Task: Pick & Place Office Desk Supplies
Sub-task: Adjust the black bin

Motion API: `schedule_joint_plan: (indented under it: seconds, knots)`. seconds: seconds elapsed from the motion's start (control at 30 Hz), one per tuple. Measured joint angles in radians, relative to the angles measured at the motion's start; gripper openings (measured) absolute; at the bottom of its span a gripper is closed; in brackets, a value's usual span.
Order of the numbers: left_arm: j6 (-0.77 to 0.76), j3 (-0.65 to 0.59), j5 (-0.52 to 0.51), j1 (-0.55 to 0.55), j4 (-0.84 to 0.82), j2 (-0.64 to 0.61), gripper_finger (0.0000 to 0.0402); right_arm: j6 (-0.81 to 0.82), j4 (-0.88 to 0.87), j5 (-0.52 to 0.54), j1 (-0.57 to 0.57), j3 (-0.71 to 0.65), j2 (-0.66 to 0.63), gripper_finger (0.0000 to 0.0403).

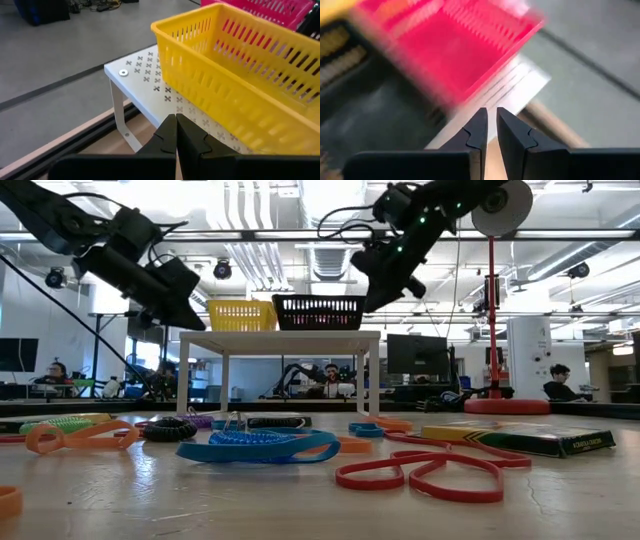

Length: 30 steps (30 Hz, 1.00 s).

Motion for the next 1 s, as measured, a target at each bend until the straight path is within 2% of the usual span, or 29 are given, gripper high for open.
schedule_joint_plan:
  seconds: [0.23,0.33,0.67,1.0]
  knots:
    - [0.009,0.000,0.004,-0.008,-0.059,-0.005,0.0002,0.124,-0.032,0.004,0.121,-0.089,-0.034,0.0038]
    - [0.010,0.000,0.004,-0.011,-0.066,-0.005,0.0002,0.165,-0.036,0.059,0.153,-0.105,-0.033,0.0038]
    - [0.012,0.000,0.004,-0.013,-0.072,-0.005,0.0002,0.281,-0.060,0.072,0.176,-0.107,-0.034,0.0038]
    - [0.012,0.000,0.004,-0.013,-0.075,-0.005,0.0002,0.313,-0.028,0.069,0.183,-0.107,-0.034,0.0038]
